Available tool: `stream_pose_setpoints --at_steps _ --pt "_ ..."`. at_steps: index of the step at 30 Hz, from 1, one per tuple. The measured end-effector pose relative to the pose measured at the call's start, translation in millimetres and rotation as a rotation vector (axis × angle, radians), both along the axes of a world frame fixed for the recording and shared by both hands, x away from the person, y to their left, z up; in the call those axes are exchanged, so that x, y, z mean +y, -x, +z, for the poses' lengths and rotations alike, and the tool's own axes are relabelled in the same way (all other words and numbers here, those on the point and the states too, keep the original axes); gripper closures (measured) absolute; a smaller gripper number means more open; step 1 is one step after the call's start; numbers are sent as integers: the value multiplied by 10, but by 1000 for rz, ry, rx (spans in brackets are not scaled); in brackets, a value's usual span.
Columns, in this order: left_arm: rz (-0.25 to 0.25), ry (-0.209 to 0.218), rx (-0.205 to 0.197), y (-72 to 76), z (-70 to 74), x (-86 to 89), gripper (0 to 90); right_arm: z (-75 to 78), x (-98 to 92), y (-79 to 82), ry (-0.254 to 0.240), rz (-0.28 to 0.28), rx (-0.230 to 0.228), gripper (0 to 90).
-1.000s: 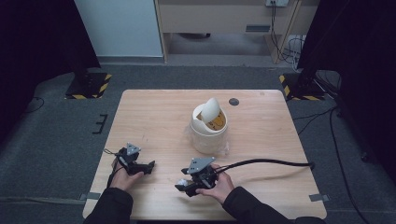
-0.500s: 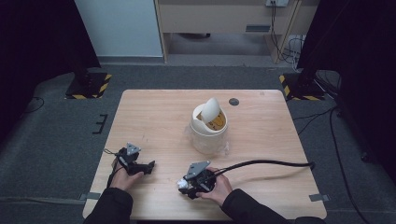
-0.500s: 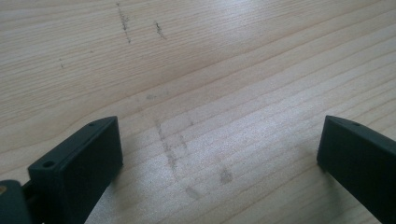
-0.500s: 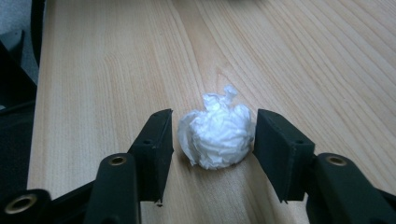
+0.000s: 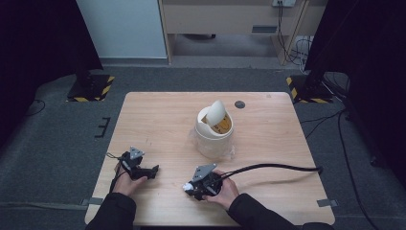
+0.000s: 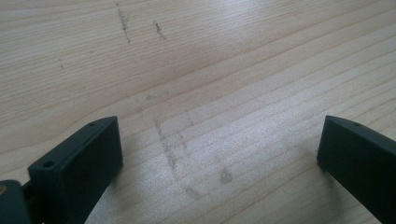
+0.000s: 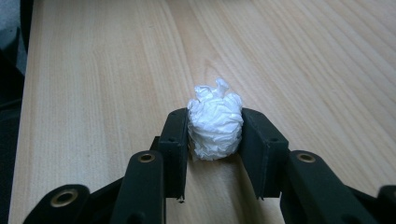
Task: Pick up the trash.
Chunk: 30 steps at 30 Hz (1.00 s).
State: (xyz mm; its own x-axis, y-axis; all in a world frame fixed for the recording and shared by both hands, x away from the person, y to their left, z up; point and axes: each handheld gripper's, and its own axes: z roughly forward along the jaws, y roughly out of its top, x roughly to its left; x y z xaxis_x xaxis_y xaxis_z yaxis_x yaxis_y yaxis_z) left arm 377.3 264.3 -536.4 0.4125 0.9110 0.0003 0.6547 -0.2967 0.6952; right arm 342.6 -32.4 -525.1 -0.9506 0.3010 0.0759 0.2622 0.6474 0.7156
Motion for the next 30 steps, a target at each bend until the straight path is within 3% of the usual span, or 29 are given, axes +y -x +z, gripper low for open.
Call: stream_pose_setpoints --at_steps 13,30 --pt "0 0 0 0 0 0 0 228 -248 -134 -80 -75 -36 637" --pt "0 0 0 0 0 0 0 551 -472 -124 -175 -87 -81 635"
